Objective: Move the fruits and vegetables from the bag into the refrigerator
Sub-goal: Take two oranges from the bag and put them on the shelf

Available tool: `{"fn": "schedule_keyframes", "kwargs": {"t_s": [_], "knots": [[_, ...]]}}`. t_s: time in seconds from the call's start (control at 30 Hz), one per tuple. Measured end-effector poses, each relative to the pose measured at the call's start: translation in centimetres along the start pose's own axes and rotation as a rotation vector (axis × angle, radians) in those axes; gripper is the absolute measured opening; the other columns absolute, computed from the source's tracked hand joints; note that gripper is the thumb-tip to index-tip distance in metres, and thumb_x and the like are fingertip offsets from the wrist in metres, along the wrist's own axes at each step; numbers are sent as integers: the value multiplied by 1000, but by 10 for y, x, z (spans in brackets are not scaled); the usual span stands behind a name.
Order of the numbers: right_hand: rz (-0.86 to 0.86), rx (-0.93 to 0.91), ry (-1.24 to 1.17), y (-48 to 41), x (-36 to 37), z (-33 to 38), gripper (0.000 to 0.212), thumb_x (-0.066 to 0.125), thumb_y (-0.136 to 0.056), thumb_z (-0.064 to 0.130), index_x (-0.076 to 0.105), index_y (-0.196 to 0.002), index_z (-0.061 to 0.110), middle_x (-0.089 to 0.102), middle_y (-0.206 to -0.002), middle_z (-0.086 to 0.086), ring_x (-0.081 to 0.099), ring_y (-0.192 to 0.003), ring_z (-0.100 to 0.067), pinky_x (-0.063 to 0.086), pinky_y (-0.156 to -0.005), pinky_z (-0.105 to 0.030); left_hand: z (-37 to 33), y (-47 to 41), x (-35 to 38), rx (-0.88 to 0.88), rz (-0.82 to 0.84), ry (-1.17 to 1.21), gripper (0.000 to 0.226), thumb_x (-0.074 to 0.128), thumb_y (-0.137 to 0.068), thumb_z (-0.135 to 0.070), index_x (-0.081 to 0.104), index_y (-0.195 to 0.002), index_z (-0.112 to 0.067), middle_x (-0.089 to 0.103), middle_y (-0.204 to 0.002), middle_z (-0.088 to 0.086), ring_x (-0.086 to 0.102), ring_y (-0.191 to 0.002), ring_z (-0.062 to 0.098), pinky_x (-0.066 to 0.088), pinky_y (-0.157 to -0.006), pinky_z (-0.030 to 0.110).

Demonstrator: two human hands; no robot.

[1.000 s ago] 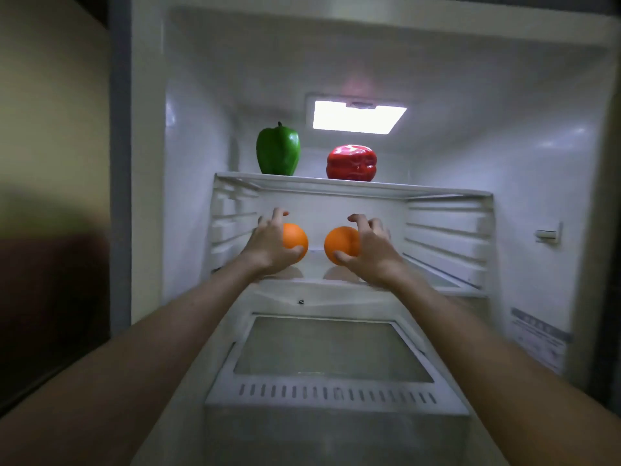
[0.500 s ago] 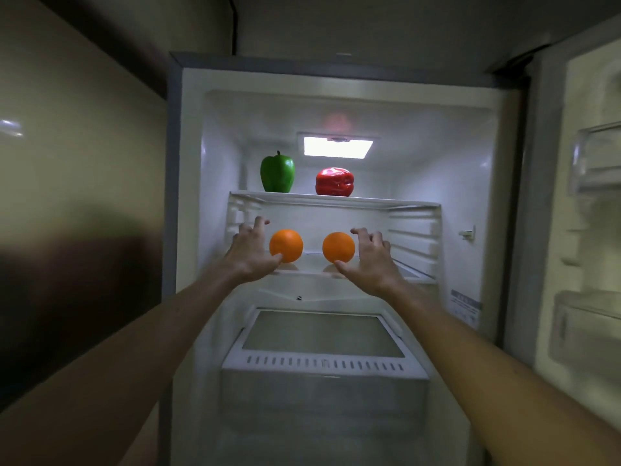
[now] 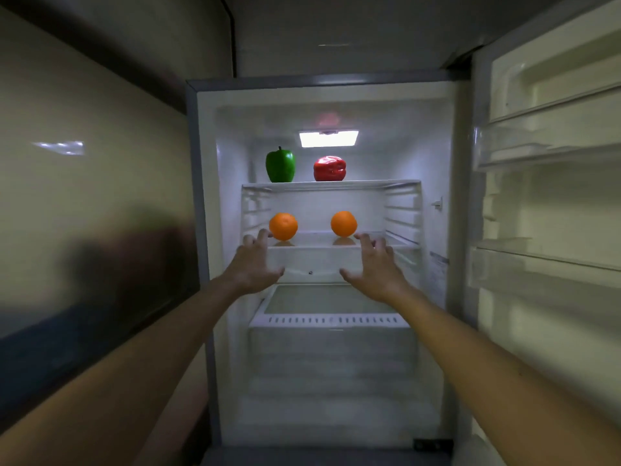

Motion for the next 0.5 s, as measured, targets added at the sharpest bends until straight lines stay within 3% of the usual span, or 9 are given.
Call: {"fn": "schedule_keyframes", "kwargs": {"t_s": [0.13,0.27,0.5], "knots": [[-2,30,27,25,-17,-1,77,68,-83,42,23,-143,23,31,-136,-13,37,-125,-33,44,-93,-45,-15,17,-2,40,24,9,77,73,-80,-33,29,-141,-19,35,-139,18,43,-125,34,42,-102,47],[7,65,60,50,-32,-2,78,68,-83,43,21,-143,25,30,-138,-12,36,-126,-32,46,-95,-46,-31,31,-2,115,40,19,72,72,-81,-31,32,-139,-16,38,-135,17,45,-121,33,39,-93,34],[13,117,176,97,-64,0,81,65,-82,45,18,-145,25,24,-145,-13,34,-130,-36,43,-100,-51,-41,64,-3,164,106,91,73,73,-81,-32,32,-139,-18,36,-142,16,43,-125,31,39,-101,42]]}}
Point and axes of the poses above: each hand's wrist, its own y-axis away from the middle knuckle, its own x-axis out of the palm, z = x × y, the point moved 6 cm from there along -y, towards the middle knuckle
